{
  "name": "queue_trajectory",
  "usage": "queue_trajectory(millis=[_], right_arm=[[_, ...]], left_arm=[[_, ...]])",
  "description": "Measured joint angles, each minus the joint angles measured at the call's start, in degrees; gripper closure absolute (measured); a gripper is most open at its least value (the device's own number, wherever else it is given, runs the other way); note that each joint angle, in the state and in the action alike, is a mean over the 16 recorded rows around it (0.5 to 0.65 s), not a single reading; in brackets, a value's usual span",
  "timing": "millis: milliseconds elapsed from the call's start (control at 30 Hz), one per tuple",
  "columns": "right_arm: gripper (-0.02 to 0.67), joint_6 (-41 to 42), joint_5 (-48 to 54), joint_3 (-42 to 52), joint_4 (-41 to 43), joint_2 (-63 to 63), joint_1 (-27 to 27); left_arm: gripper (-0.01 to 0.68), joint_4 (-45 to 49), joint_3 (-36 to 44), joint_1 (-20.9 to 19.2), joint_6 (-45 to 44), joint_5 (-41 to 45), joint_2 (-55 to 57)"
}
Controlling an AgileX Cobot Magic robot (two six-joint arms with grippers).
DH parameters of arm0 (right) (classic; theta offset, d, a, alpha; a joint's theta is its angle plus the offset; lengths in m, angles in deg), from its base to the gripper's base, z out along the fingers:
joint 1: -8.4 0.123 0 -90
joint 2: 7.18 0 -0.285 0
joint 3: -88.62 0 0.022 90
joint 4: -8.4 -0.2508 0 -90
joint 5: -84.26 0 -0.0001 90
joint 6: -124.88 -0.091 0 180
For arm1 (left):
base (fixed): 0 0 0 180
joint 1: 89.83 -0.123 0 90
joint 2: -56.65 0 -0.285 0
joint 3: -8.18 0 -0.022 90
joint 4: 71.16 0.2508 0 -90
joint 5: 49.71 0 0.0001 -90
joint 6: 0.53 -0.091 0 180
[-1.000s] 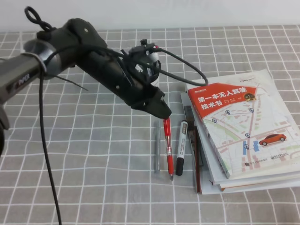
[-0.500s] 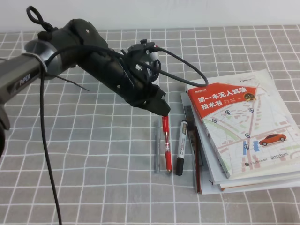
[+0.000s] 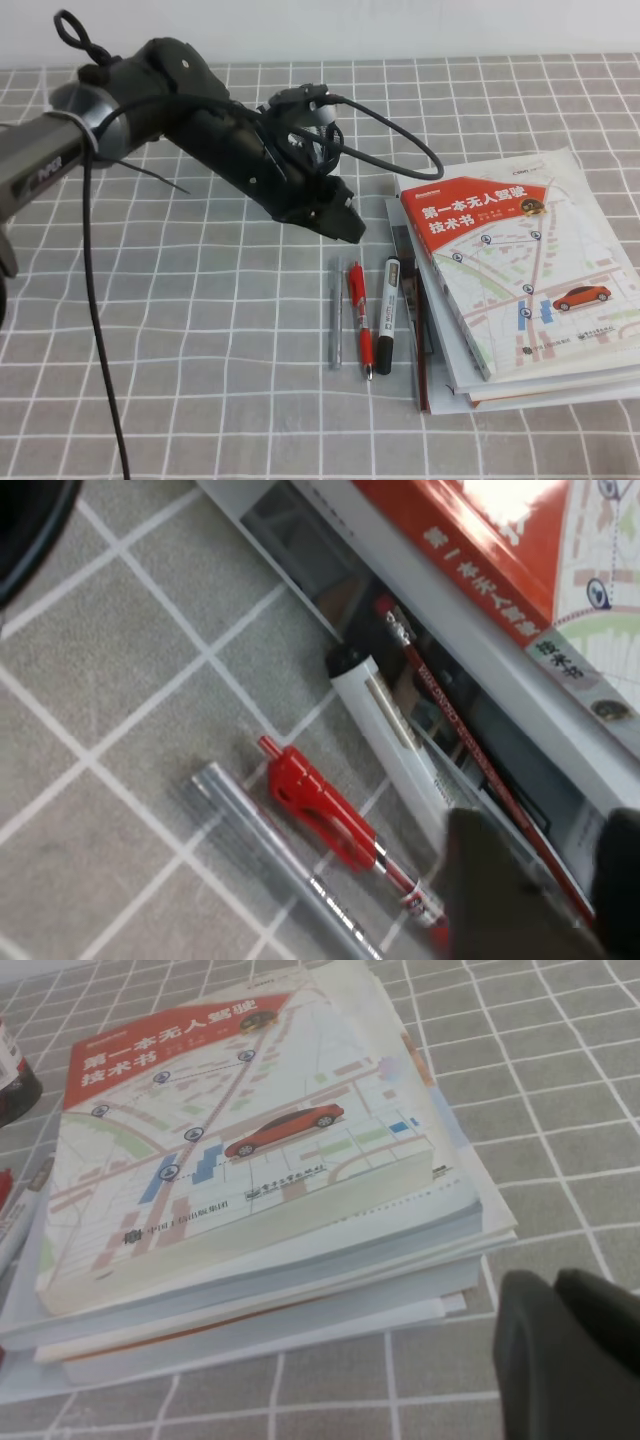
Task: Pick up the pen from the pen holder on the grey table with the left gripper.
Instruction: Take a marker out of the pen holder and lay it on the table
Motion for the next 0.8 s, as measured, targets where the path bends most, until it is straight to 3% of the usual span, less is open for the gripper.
queue_trajectory(millis=[233, 400, 533, 800], right_arm=[[0.65, 0.0, 0.0, 0.0, 0.0, 0.0, 0.0], [0.65, 0.0, 0.0, 0.0, 0.0, 0.0, 0.0], [0.65, 0.0, 0.0, 0.0, 0.0, 0.0, 0.0], [0.65, 0.0, 0.0, 0.0, 0.0, 0.0, 0.0]], left_arm=[[0.666, 3.25, 1.72, 0.0, 1.54, -3.9, -8.35], [0.672, 5.23, 7.77, 0.0, 2.36, -10.35, -19.33], [0.672, 5.86, 17.13, 0.0, 2.71, -17.68, -30.11], [0.673, 5.38, 43.25, 0.0, 2.86, -31.68, -52.61]])
